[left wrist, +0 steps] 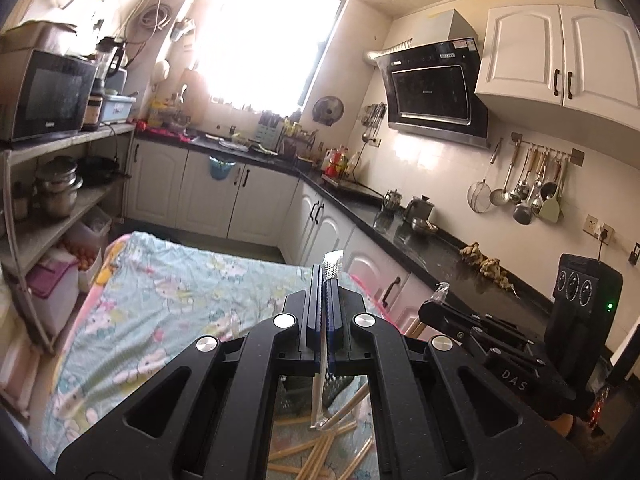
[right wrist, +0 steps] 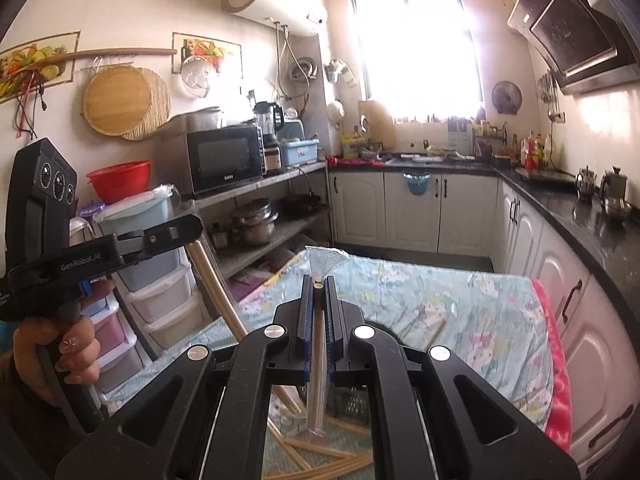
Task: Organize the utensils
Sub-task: 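Lift both held chopsticks upright and carry them over the green basket, then lower both held chopsticks into the basket slots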
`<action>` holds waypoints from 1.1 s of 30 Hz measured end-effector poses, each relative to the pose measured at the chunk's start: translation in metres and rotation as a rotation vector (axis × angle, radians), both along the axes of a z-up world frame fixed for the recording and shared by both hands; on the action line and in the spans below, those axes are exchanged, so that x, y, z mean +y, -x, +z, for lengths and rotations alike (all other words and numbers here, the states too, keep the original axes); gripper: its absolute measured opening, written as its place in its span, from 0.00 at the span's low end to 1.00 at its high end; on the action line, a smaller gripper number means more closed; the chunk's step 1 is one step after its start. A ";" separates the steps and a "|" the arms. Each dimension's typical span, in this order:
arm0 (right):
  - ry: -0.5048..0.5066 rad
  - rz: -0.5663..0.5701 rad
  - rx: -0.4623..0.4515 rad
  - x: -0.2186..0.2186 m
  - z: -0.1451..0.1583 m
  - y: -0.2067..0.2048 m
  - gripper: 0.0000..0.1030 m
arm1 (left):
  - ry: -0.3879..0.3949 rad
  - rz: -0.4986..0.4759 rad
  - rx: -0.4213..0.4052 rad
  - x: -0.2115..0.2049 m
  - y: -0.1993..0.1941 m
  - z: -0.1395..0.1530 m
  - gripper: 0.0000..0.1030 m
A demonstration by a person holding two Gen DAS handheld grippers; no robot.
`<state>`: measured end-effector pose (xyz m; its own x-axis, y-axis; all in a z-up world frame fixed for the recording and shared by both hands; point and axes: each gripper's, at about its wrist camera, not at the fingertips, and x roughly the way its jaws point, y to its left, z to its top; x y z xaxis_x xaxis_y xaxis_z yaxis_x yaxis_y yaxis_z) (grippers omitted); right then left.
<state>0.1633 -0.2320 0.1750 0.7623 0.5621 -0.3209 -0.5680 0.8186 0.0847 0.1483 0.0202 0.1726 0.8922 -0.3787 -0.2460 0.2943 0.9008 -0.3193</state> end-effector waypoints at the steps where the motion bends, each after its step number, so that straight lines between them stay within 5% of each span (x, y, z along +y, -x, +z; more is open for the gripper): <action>1: -0.002 0.000 -0.009 0.001 0.004 -0.001 0.05 | -0.002 0.004 -0.004 0.000 -0.002 0.003 0.00; 15: -0.060 -0.025 -0.121 0.002 0.041 -0.019 0.05 | -0.018 0.044 -0.064 0.007 -0.019 0.035 0.00; 33: -0.024 -0.067 -0.124 0.021 0.011 -0.056 0.05 | -0.036 0.114 -0.017 0.009 -0.054 -0.002 0.00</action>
